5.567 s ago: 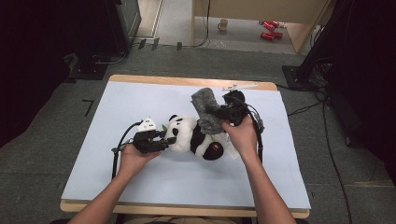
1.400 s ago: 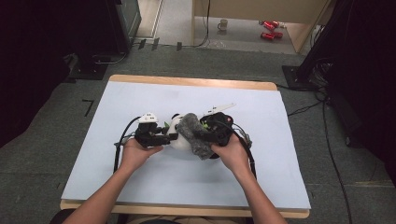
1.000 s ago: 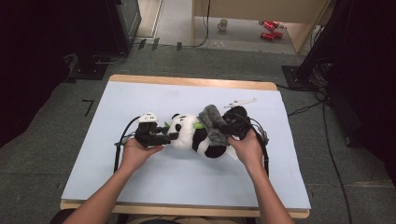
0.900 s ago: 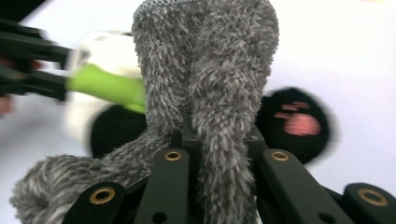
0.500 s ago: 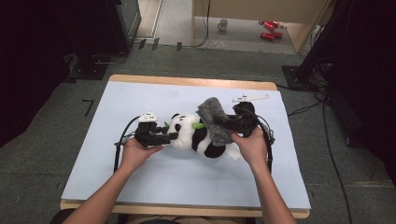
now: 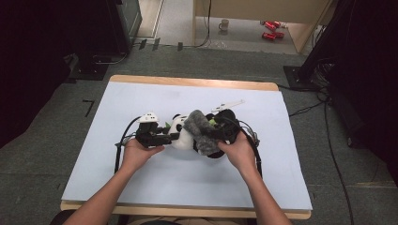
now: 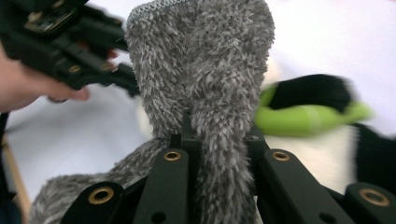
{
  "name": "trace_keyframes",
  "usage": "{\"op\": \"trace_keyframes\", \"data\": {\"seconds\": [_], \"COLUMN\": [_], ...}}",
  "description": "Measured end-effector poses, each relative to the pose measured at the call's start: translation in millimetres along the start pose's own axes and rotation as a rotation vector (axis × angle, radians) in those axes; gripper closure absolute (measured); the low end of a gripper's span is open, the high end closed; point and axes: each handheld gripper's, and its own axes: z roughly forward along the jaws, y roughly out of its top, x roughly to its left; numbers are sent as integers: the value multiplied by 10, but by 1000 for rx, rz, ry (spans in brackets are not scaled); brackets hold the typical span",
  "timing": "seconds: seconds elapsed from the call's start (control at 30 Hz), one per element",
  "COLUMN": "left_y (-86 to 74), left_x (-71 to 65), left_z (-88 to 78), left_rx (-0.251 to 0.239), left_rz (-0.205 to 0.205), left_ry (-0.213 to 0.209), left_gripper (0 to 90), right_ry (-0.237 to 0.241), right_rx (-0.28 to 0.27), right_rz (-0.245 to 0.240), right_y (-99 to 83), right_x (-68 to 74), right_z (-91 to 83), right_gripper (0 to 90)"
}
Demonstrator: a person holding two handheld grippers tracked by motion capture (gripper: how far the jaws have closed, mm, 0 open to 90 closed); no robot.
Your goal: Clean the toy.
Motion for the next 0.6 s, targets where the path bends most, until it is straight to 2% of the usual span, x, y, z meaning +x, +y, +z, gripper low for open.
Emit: {"op": "trace_keyframes", "data": {"seconds": [0.17, 0.23, 0.3, 0.4, 0.5, 0.6], "left_y": [-3, -3, -3, -3, -3, -4], "left_x": [1, 3, 5, 4, 12, 15], "left_z": [-2, -2, -4, -5, -4, -6], "left_rx": [2, 3, 5, 6, 4, 6], "left_rz": [2, 4, 5, 6, 1, 2], "left_ry": [-1, -2, -2, -1, -4, -4], "left_gripper": [577, 576, 577, 576, 576, 576], "right_ry": [-43, -28, -27, -83, -88, -81], "right_rx": [-28, -28, -28, -35, -65, -119], "right_rz": [75, 126, 156, 171, 197, 221], "right_y": [-55, -105, -143, -182, -209, -205], "right_x": [-234, -361, -444, -556, -648, -701], "right_z": [-118, -132, -129, -177, -282, -436], "right_gripper": [785, 787, 787, 787, 788, 788]}}
